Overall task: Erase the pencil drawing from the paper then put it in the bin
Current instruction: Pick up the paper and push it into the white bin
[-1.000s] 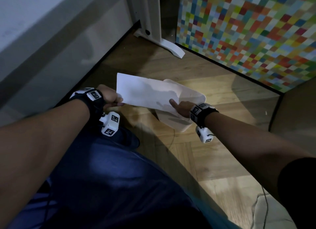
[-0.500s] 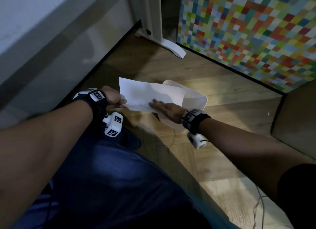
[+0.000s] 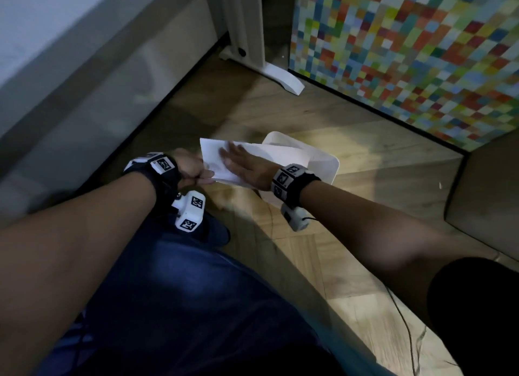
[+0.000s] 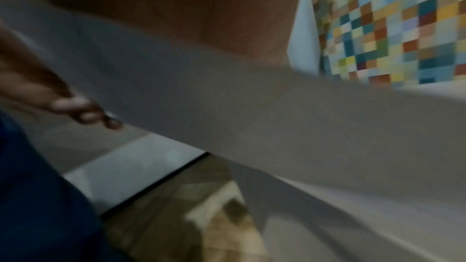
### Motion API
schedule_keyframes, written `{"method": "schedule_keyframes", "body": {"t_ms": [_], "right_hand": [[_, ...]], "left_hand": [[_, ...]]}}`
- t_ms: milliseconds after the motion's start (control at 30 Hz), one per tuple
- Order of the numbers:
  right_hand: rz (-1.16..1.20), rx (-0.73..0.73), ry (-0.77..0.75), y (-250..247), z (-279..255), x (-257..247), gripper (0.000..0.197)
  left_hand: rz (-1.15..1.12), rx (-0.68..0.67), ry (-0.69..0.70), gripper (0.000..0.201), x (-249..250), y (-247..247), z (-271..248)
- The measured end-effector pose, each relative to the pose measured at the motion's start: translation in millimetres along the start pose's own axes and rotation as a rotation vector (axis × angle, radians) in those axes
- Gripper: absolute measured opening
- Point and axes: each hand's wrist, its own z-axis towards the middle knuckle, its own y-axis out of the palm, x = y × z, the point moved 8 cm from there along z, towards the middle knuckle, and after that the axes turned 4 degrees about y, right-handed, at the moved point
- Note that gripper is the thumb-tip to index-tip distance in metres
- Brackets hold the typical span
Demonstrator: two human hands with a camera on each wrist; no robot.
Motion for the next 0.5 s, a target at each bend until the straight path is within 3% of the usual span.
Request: {"method": "schedule_keyframes", "body": {"t_ms": [67,100,167,233,300,400,500], "right_hand": [[0.084,-0.086,0.170,7.3,-9.9,46.0,0.048],[-0.018,-0.099,0.251,7.2,-18.0,66.0,0.050],[-0.166,-0.103,0.425,-2.5,-47.6,76.9,0.051],[-0.116,-0.094,0.775,-20.4,-78.1,90.3,0.059],[-0.132,-0.130,0.911,-28.7,-87.0,83.2,0.067],[-0.094,-0.070,0.672,-27.3,-55.1,29.4,0.058],[0.165,-0.134,0.439,3.3,-32.0,-22.3,0.062]], "left_hand": [[-0.006,0.016,-0.002,0.025,-0.4,-5.7,1.8],[-0.005,0.030,-0.006,0.025,-1.0,-11.4,1.9],[0.012,0.044,-0.007,0.025,-2.5,-21.3,3.0],[0.043,0.050,-0.010,0.023,-2.9,-27.9,3.3],[0.073,0.060,-0.012,0.019,-2.8,-30.3,1.1],[0.094,0.073,-0.008,0.018,-2.8,-26.2,2.1],[0.127,0.071,0.007,0.018,1.2,-19.5,2.2]]}}
